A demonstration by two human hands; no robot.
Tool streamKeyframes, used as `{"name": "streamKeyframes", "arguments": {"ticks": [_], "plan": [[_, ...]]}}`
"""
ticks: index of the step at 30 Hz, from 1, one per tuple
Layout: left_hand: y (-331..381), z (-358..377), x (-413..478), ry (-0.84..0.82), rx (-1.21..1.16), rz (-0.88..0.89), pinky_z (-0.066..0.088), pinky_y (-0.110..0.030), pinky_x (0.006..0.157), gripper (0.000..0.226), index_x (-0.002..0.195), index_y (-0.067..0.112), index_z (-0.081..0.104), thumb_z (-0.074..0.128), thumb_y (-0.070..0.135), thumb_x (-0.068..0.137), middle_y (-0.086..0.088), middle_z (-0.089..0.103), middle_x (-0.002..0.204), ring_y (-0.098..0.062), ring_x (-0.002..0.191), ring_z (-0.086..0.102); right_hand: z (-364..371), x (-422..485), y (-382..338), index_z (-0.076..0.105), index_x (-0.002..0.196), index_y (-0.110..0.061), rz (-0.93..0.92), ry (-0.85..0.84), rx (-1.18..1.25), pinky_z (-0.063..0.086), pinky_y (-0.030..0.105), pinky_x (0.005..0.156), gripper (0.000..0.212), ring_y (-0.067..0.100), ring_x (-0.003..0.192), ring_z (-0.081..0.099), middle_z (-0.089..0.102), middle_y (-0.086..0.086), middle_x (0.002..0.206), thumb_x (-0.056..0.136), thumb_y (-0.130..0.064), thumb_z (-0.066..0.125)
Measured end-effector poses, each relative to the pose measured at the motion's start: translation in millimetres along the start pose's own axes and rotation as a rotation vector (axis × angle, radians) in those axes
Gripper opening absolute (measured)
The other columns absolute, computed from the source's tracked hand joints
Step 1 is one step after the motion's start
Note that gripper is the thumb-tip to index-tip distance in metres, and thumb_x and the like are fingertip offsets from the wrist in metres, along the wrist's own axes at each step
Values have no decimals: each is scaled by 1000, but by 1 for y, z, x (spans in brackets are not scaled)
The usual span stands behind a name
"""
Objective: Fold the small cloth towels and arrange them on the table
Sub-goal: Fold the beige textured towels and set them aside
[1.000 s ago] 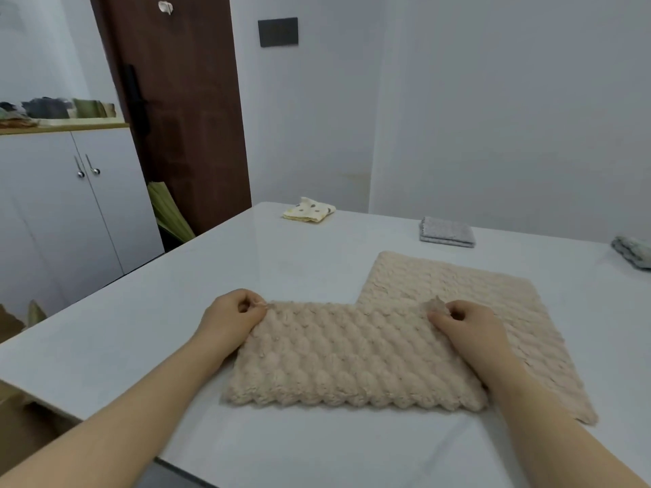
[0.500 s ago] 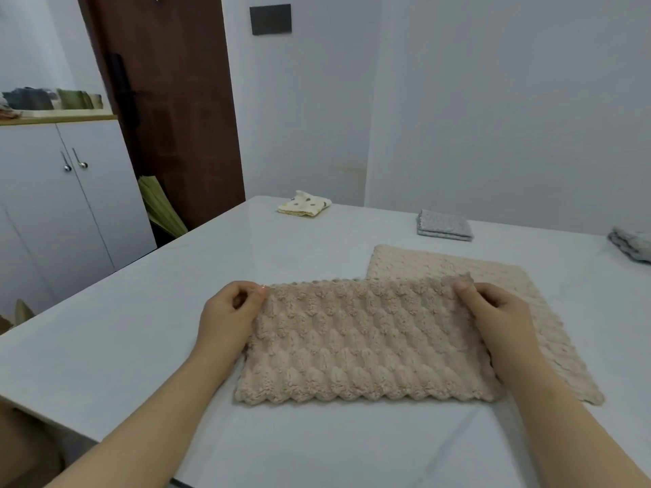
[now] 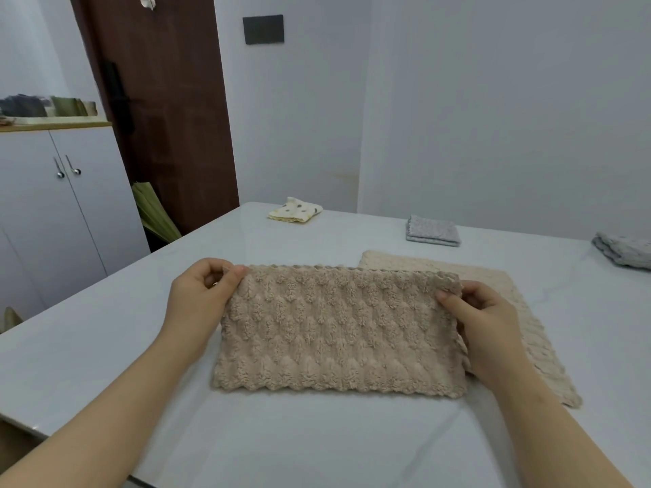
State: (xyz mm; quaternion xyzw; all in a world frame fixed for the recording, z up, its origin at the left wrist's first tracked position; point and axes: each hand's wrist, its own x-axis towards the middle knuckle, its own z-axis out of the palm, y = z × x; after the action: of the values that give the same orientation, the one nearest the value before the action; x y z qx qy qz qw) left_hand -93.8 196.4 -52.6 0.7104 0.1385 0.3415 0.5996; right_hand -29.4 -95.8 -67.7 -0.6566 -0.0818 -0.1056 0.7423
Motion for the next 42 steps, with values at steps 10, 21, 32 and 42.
{"name": "streamKeyframes", "arguments": {"ticks": [10,21,32,42], "plan": [[30,-2,6,-11,-97,-190,50,-29,64,13,74,16,61,61,18,87,-1,64,79,-15,71,59,2,3,-13,64,70,-19,56,66,-31,54,32,69,13,17,67,63,67,0,65,83,-19,66],[-16,16,3,-289,744,-107,41,-29,86,25,115,16,57,51,16,91,-8,55,125,-20,102,52,0,0,8,50,122,-21,71,-5,-608,35,21,53,31,8,69,54,59,-3,87,91,-22,55],[-12,67,-67,-902,1210,265,-4,-42,117,59,146,37,3,20,57,93,7,-3,158,-17,145,-6,6,-10,-8,44,126,-30,80,-220,-709,37,19,51,46,6,65,54,53,-10,82,85,-17,59],[-18,57,-58,-857,1255,205,-4,-43,117,61,146,38,1,18,60,92,8,-4,158,-16,145,-6,0,-9,-9,31,136,-30,196,-262,-650,42,31,72,59,17,87,52,54,3,117,85,-34,61]]}}
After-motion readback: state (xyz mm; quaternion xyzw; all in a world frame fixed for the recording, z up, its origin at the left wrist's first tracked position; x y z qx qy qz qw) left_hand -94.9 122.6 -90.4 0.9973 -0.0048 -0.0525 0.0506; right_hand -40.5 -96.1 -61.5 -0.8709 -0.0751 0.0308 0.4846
